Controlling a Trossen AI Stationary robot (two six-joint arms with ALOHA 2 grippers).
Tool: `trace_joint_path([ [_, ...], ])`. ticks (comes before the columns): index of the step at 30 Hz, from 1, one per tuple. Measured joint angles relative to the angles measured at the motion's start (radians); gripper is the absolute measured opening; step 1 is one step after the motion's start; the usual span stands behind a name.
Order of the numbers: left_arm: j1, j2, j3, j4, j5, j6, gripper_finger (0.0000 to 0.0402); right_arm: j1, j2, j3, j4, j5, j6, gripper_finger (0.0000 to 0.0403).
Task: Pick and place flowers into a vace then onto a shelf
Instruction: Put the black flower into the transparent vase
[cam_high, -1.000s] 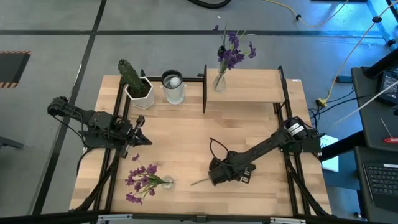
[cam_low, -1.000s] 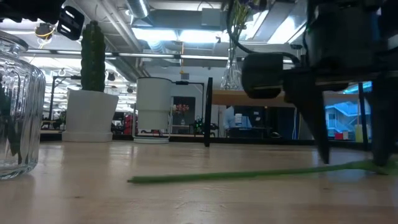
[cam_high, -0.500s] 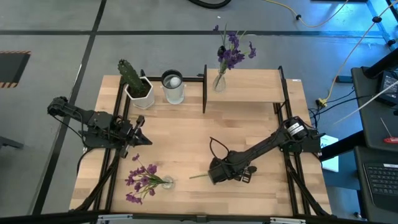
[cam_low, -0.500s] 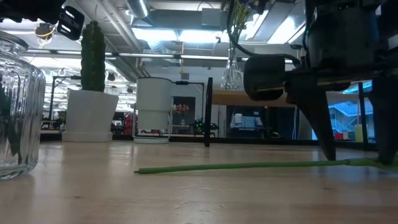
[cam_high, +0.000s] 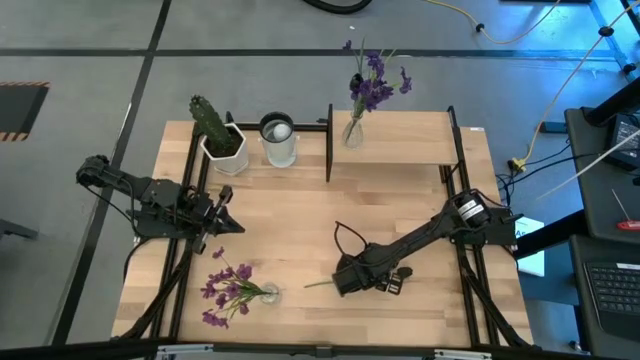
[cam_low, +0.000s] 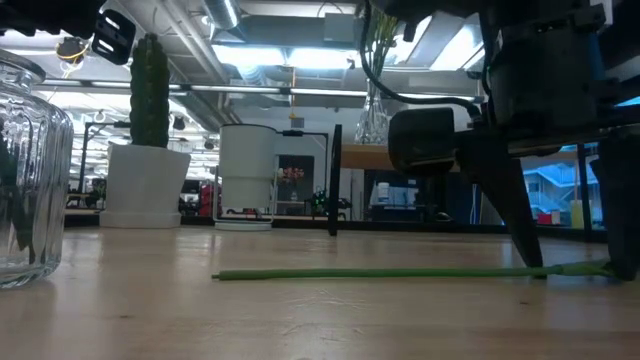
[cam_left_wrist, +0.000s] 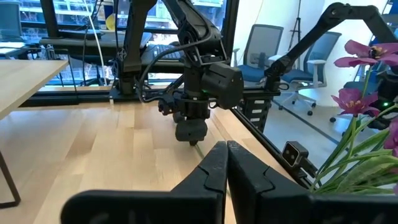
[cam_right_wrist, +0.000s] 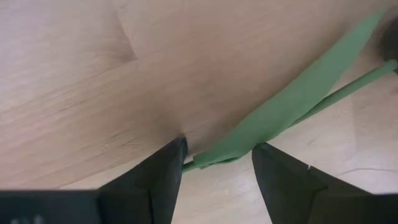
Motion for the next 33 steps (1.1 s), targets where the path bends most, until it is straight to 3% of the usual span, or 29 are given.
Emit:
trace_joint_path([
  [8, 0.0, 0.0, 0.0, 0.0, 0.0, 0.03, 0.0003, 0.0, 0.007, 0.039, -0.068, -0.003, -0.078, 0.019],
  [22, 0.0, 0.0, 0.0, 0.0, -0.002, 0.036, 0.0002, -0.005, 0.007, 0.039, -0.044, 0.007, -0.208, 0.0085],
  [33, 0.0, 0.0, 0.0, 0.0, -0.001, 0.036, 0.0003, -0.053, 0.007, 0.051, -0.023, -0.027, -0.492, 0.0061],
])
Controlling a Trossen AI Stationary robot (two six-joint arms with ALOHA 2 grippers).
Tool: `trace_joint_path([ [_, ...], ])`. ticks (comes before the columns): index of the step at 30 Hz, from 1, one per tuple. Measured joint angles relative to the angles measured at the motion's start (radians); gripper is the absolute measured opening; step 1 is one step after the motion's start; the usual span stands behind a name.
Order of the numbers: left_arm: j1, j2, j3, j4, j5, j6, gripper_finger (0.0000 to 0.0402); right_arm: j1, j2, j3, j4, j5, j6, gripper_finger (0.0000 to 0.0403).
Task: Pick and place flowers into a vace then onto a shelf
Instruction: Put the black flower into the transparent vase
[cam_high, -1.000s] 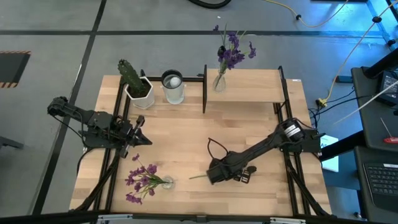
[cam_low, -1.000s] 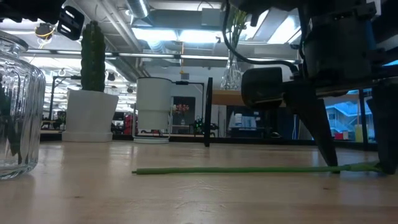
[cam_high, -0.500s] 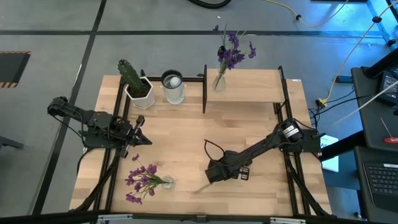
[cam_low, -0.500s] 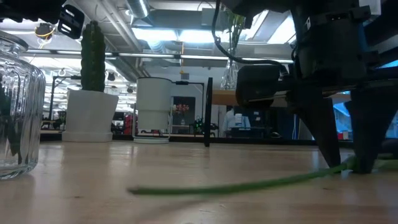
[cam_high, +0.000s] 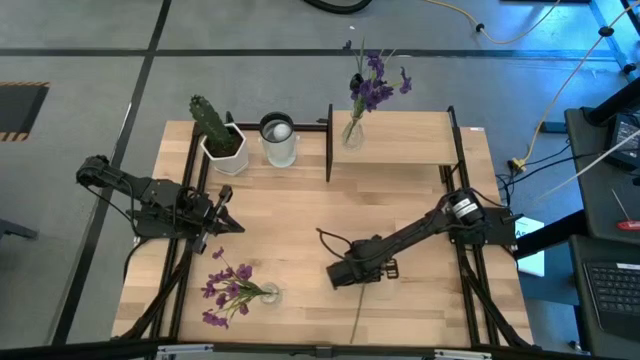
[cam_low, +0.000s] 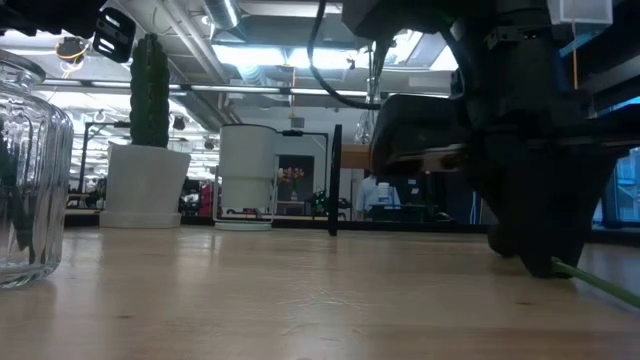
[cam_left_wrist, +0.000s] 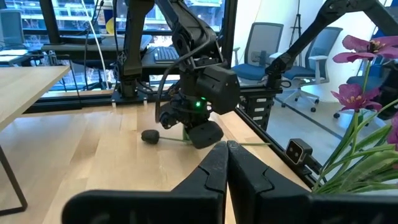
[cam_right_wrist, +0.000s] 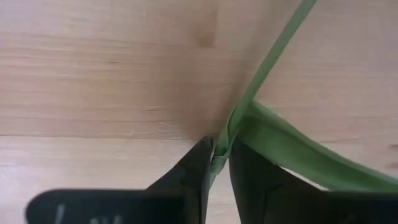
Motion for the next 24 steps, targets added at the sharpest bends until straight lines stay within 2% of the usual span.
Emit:
trace_joint_path([
  [8, 0.0, 0.0, 0.0, 0.0, -0.025, 0.021, 0.0006, -0.012, 0.003, 0.017, -0.01, 0.0, -0.015, 0.0055],
  [18, 0.0, 0.0, 0.0, 0.0, -0.025, 0.042, 0.0005, -0.013, 0.003, 0.023, -0.003, 0.009, -0.016, 0.0007],
  [20, 0.0, 0.0, 0.0, 0.0, -0.025, 0.042, 0.0005, -0.011, 0.007, 0.052, 0.013, 0.055, -0.018, 0.0011],
  [24, 0.0, 0.0, 0.0, 0.0, -0.025, 0.042, 0.0003, -0.015, 0.009, 0.143, 0.04, 0.251, -0.043, 0.0012],
])
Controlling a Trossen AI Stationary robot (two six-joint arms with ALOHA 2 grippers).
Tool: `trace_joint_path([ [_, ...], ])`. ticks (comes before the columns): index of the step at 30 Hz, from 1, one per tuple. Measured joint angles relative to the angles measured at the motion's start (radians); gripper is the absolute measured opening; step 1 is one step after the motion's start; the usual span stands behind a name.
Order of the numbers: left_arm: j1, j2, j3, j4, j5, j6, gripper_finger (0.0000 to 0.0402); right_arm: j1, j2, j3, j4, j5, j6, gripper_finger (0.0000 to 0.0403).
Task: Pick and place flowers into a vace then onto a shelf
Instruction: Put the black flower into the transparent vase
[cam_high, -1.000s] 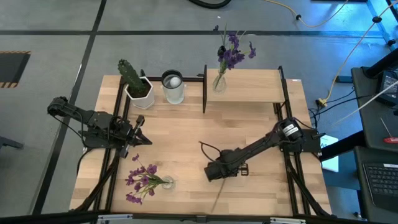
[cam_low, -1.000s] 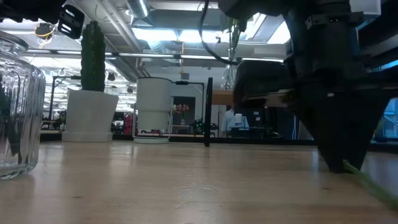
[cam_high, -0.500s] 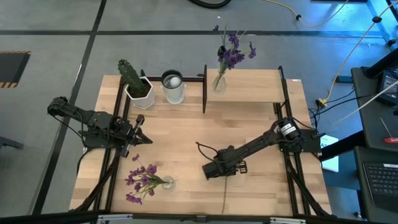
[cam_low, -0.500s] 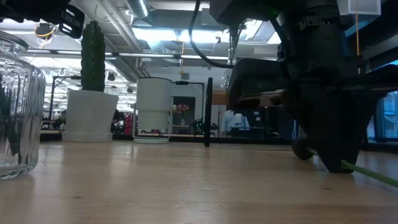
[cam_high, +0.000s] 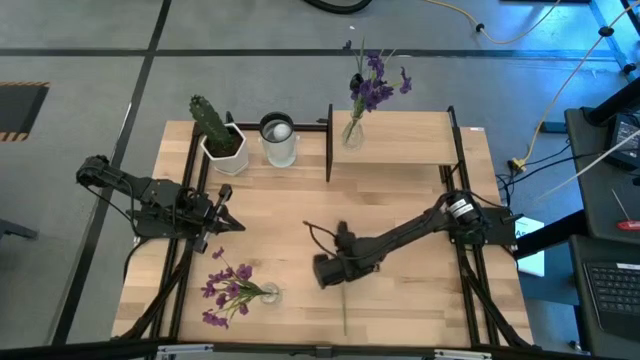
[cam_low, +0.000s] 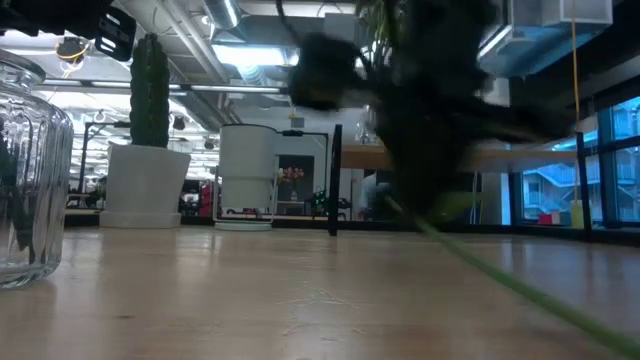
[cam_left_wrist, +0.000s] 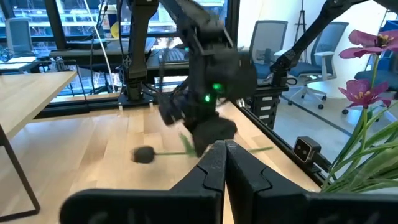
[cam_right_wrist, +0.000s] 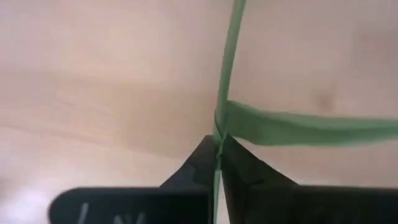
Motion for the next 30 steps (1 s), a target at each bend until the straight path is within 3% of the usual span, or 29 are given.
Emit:
trace_joint_path([
  [5, 0.0, 0.0, 0.0, 0.0, 0.006, 0.0, 0.0004, 0.003, -0.001, 0.167, -0.011, 0.289, -0.146, 0.0004],
  [11, 0.0, 0.0, 0.0, 0.0, 0.009, -0.018, 0.0004, 0.012, -0.004, 0.399, -0.019, 0.637, -0.446, 0.001],
  [15, 0.0, 0.0, 0.0, 0.0, 0.008, -0.035, 0.0002, 0.035, -0.005, 0.552, -0.011, 0.806, -0.668, 0.0006],
  [19, 0.0, 0.0, 0.0, 0.0, 0.008, -0.035, 0.0005, 0.066, -0.006, 0.661, 0.018, 0.875, -0.88, 0.0006],
  [23, 0.0, 0.0, 0.0, 0.0, 0.008, -0.035, 0.0004, 0.104, -0.006, 0.725, 0.038, 0.878, -1.055, 0.0006],
  [30, 0.0, 0.0, 0.0, 0.0, 0.008, -0.083, 0.0005, 0.173, -0.053, 0.734, -0.061, 0.847, -1.156, 0.0006],
])
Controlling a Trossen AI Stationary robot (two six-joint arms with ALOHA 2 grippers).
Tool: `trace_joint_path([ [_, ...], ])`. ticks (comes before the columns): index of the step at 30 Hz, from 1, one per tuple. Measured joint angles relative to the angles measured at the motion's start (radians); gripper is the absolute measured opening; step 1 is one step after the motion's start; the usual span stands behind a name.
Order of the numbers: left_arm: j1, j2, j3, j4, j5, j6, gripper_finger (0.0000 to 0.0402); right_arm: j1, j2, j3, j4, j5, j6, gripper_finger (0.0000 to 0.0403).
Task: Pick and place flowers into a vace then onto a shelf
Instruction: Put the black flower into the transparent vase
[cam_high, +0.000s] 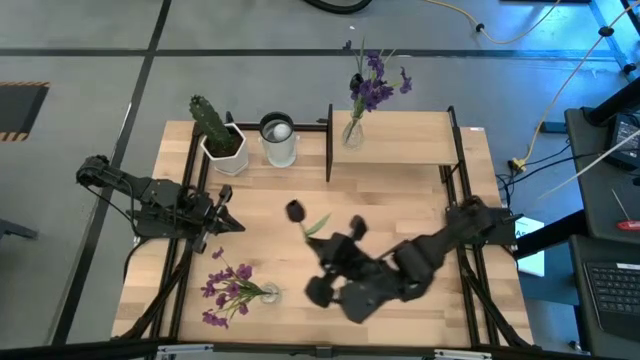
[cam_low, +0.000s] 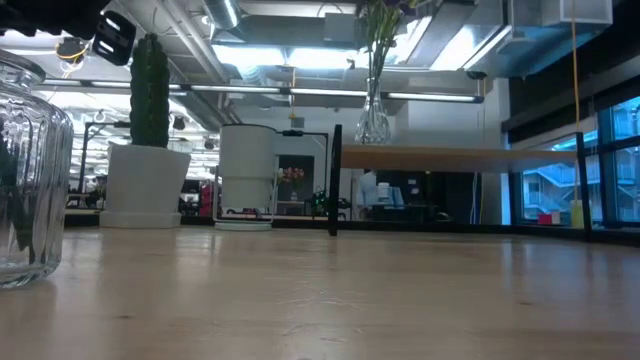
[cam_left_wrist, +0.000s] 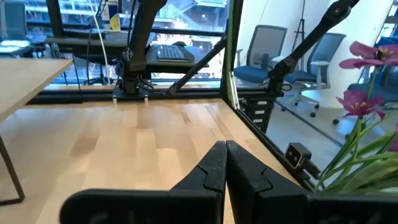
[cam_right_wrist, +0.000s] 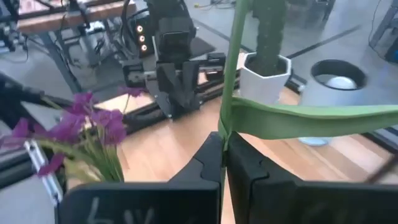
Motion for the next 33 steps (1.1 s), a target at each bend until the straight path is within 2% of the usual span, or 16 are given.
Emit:
trace_joint_path([
  [5, 0.0, 0.0, 0.0, 0.0, 0.0, -0.058, 0.0004, 0.033, -0.061, 0.002, -0.226, 0.048, 0.135, 0.0006],
  [7, 0.0, 0.0, 0.0, 0.0, 0.0, -0.072, 0.0002, 0.04, -0.061, 0.0, -0.264, 0.065, 0.163, 0.0006],
  [12, 0.0, 0.0, 0.0, 0.0, -0.001, -0.087, 0.0005, 0.045, -0.061, -0.04, -0.224, 0.078, 0.165, 0.0006],
  [16, 0.0, 0.0, 0.0, 0.008, -0.001, -0.087, 0.0004, 0.031, -0.055, -0.103, -0.163, 0.003, 0.147, 0.0005],
  [19, 0.0, 0.0, 0.0, 0.022, -0.001, -0.087, 0.0002, 0.003, -0.057, -0.138, -0.04, -0.099, 0.06, 0.0005],
  [26, 0.0, 0.0, 0.0, 0.068, -0.001, -0.087, 0.0006, -0.112, -0.057, -0.262, 0.494, -0.468, -0.343, 0.0005],
  [33, 0.0, 0.0, 0.0, 0.069, 0.001, -0.087, 0.0002, -0.178, -0.062, -0.355, 0.831, -0.654, -0.559, 0.0005],
])
